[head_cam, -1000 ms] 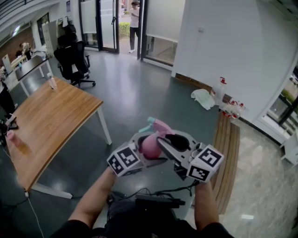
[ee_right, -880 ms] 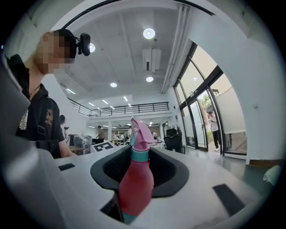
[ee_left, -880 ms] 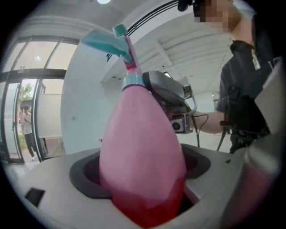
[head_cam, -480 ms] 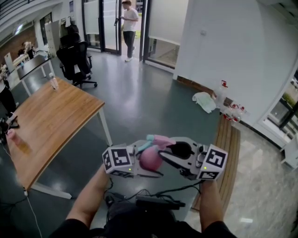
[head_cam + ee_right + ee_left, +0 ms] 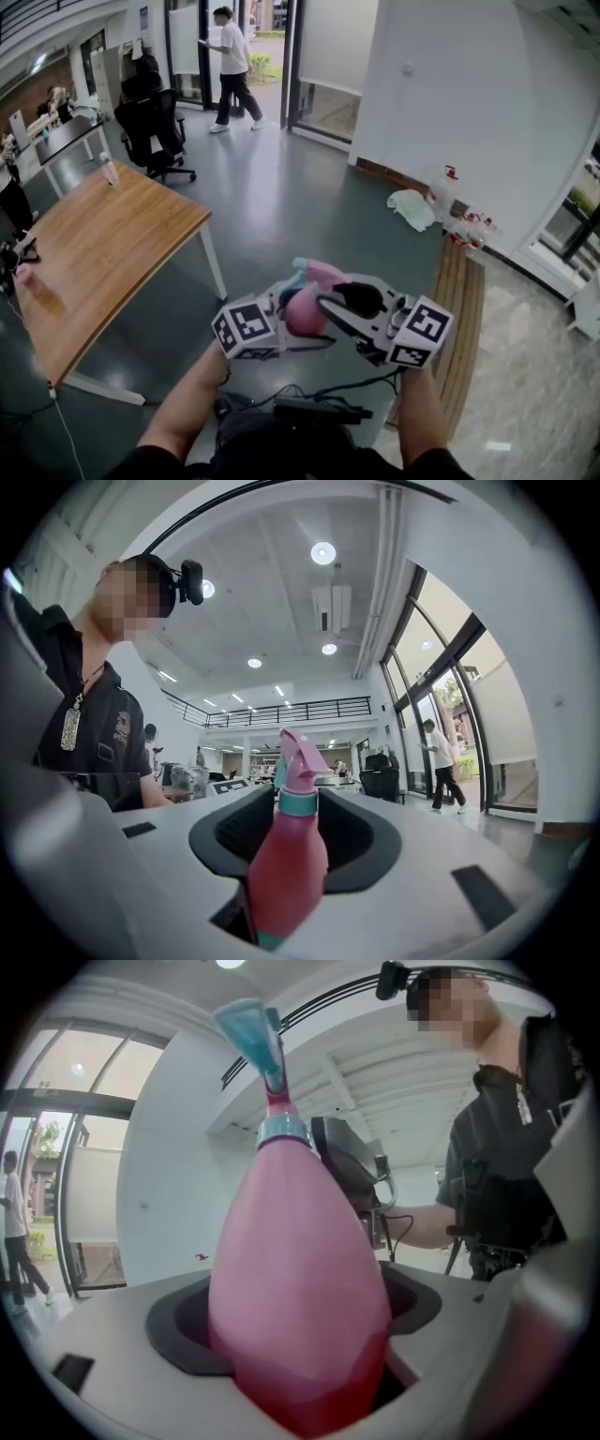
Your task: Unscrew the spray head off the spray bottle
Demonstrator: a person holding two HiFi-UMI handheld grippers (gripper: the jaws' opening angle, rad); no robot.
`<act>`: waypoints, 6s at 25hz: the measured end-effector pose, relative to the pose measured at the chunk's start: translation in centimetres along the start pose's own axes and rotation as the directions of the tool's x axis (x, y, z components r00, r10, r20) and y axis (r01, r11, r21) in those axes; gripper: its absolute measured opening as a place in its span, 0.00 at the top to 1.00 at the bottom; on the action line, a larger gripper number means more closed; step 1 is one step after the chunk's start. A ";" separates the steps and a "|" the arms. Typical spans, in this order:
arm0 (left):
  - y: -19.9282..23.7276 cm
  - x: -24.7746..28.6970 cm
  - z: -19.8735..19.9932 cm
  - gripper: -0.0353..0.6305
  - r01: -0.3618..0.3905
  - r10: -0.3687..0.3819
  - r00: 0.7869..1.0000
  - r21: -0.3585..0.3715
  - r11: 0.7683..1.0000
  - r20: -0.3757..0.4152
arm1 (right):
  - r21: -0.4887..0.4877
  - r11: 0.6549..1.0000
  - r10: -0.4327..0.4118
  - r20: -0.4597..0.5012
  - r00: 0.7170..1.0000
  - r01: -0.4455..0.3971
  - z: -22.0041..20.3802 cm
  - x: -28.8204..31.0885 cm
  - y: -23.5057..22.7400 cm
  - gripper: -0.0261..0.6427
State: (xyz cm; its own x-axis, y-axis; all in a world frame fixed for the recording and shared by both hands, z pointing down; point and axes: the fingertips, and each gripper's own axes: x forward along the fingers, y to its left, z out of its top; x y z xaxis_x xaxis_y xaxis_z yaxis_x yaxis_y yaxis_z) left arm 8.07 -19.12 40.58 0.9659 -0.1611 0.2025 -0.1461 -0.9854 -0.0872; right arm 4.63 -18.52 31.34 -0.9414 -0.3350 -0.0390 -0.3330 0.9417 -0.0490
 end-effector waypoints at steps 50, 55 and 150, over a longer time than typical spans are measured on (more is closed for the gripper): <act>-1.5 -0.7 0.3 0.28 0.036 -0.035 0.999 0.023 0.999 -0.036 | 0.026 0.998 0.051 -0.009 0.999 -0.051 0.4 -0.1 1.2 0.77; -2.5 -0.8 0.1 0.28 0.103 -0.102 0.993 0.022 0.994 -0.052 | 0.028 0.990 0.141 0.004 0.990 -0.142 0.2 -0.6 1.8 0.77; 6.2 -2.1 -0.3 0.28 -0.463 0.463 0.886 -0.050 0.885 0.009 | 0.008 0.961 -0.275 -0.099 0.956 0.277 0.2 2.2 -0.7 0.81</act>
State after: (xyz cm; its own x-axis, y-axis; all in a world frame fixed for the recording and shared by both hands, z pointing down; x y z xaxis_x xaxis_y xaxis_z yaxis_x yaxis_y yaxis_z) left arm 5.11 -24.91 39.91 0.7901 -0.5990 0.1304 -0.5867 -0.8005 -0.1224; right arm 2.86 -19.95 31.09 -0.8140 -0.5759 0.0753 -0.5803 0.8117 -0.0657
